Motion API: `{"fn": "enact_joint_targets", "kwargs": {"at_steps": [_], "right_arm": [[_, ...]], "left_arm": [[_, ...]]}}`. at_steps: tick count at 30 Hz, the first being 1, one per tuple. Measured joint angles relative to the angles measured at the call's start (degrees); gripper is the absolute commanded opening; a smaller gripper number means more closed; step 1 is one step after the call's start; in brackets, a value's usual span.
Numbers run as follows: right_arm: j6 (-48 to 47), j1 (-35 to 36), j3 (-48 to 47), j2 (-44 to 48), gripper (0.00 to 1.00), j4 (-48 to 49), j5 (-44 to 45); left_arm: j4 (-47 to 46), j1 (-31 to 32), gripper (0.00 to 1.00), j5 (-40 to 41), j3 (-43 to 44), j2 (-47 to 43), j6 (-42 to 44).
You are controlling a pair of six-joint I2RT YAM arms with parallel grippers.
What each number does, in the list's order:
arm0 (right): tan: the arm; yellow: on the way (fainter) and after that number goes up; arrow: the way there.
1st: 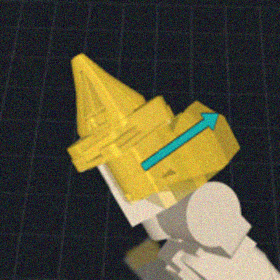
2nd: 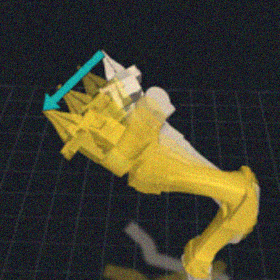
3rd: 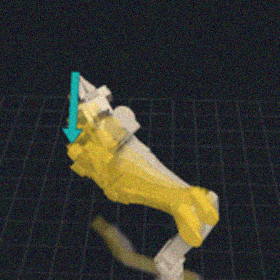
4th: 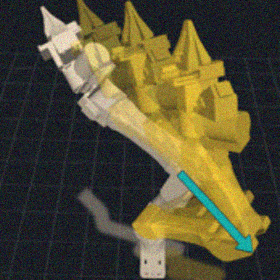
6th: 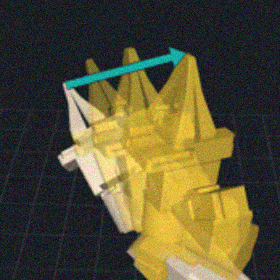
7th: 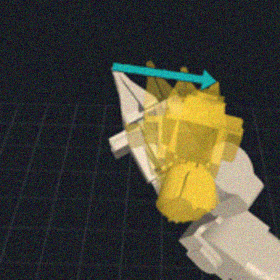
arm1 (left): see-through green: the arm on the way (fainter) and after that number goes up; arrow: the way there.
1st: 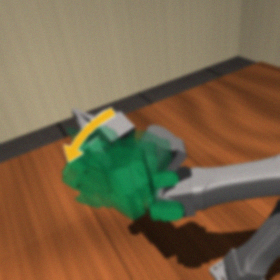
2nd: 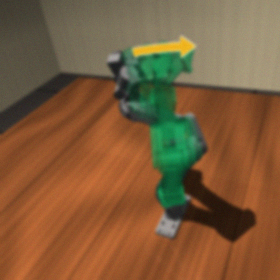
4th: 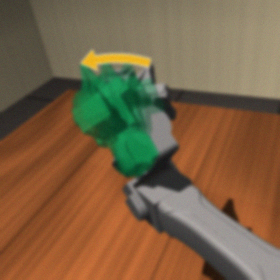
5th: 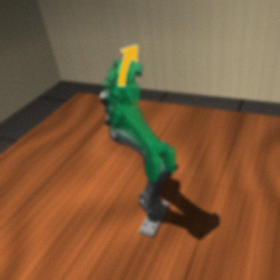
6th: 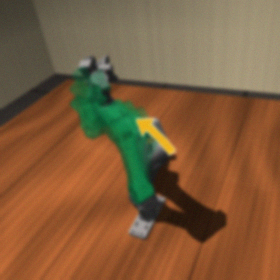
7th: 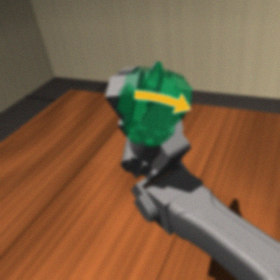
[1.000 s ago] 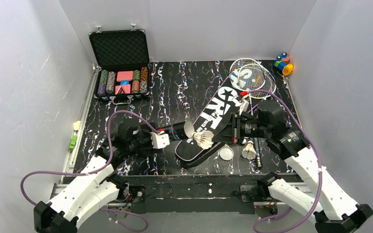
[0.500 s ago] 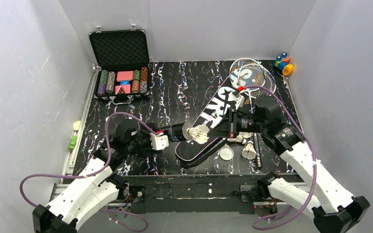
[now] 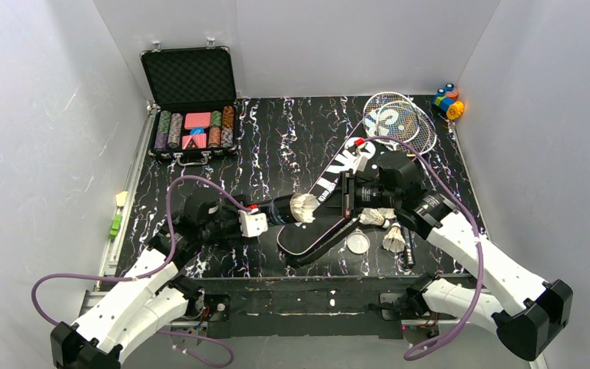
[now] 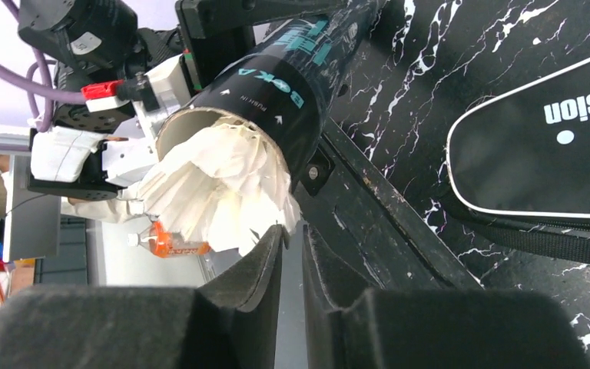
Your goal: Pack up the badminton gear
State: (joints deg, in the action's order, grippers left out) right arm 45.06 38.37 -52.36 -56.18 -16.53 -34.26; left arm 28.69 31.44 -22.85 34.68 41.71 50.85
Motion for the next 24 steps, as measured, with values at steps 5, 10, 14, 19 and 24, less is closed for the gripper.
{"fn": "enact_joint_targets", "kwargs": {"at_steps": [5,10,14,19,24], "right_arm": [[0.24,1.27,0.0,-2.03,0.32,0.7,2.49],[-0.02,1.53,-0.48,-2.23,0.56,0.28,4.55],[-0.61,1.68,-1.46,-2.56,0.73,-0.55,5.95],[-3.48,1.86,-3.87,-1.51,0.8,-7.1,11.26],[-6.93,0.04,-9.99,1.88,0.81,-17.59,21.77]], "left_arm": [[0.63,0.26,0.0,-0.42,0.0,0.09,-0.46],[1.38,0.63,0.01,-0.7,0.0,0.31,-0.2],[1.36,0.74,0.02,-0.9,0.0,1.01,-0.11],[1.57,0.94,0.04,-0.24,0.24,3.58,-3.06],[4.07,0.94,0.05,-0.15,2.51,7.54,-8.72]]}}
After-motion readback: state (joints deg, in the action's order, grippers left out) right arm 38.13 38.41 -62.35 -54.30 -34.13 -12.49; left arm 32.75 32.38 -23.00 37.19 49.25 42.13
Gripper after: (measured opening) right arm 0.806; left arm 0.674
